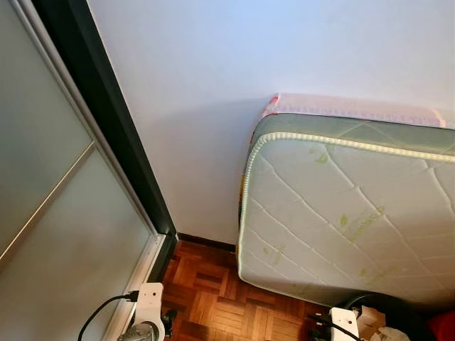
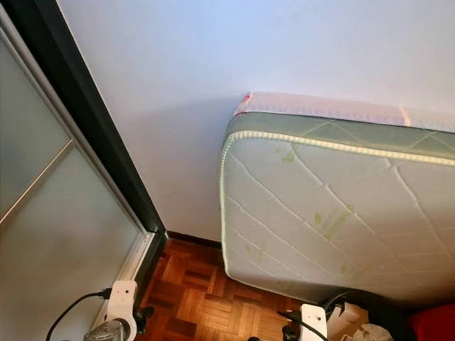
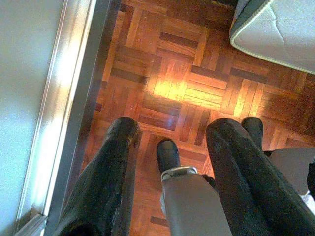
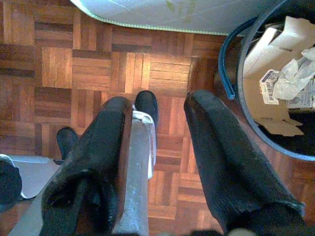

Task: Clean up the room

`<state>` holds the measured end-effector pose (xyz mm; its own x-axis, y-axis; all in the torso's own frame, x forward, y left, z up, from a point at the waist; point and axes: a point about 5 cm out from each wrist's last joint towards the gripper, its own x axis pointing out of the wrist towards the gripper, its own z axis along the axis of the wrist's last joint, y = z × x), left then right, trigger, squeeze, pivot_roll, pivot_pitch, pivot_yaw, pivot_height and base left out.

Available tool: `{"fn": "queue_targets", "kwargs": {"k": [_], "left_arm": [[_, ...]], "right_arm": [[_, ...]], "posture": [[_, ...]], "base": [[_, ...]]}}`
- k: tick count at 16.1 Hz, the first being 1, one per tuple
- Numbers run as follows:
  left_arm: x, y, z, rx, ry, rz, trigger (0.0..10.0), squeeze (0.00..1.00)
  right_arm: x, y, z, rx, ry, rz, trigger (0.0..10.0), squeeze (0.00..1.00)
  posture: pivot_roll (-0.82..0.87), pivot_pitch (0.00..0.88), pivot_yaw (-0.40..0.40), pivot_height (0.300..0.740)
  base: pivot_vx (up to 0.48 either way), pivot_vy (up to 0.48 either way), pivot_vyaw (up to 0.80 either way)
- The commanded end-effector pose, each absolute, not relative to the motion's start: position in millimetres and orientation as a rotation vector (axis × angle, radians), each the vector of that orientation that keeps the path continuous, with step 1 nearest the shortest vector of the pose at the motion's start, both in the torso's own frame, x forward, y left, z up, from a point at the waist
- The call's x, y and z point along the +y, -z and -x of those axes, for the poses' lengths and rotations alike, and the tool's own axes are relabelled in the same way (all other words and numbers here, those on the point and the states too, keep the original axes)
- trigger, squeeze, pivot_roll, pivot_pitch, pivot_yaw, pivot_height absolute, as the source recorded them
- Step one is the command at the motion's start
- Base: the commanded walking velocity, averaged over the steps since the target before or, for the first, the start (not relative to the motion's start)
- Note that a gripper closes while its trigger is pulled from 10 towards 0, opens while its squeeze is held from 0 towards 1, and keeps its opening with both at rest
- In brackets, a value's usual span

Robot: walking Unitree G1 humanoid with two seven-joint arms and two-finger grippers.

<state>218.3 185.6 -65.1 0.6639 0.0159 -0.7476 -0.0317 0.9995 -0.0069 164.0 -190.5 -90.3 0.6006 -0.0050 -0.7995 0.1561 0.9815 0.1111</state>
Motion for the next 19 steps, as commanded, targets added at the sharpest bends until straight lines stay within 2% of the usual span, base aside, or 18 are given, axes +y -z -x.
{"fn": "queue_targets", "kwargs": {"k": [1, 3, 6, 19], "left_arm": [[186.9, 71.2, -208.1, 0.886, -0.037, 0.022, 10.0, 0.00], [187.1, 71.2, -208.1, 0.886, -0.031, 0.013, 10.0, 0.00], [187.0, 71.4, -207.4, 0.884, -0.025, 0.011, 10.0, 0.00], [186.1, 72.7, -205.4, 0.893, -0.011, 0.008, 10.0, 0.00]], "right_arm": [[-191.9, 92.1, -159.1, 0.933, 0.099, -0.165, 10.0, 0.00], [-192.9, 91.7, -159.6, 0.929, 0.097, -0.130, 10.0, 0.00], [-178.7, 84.0, -181.7, 0.890, 0.064, -0.125, 10.0, 0.00], [-180.8, 87.2, -175.0, 0.919, 0.060, -0.113, 10.0, 0.00]], "posture": [[0.05, 0.136, 0.018, 0.740], [0.04, 0.132, 0.019, 0.740], [0.04, 0.120, 0.022, 0.740], [0.03, 0.104, 0.020, 0.740]], "base": [[0.000, 0.000, 0.00], [0.000, 0.000, 0.00], [0.000, 0.000, 0.00], [0.000, 0.000, 0.00]]}}
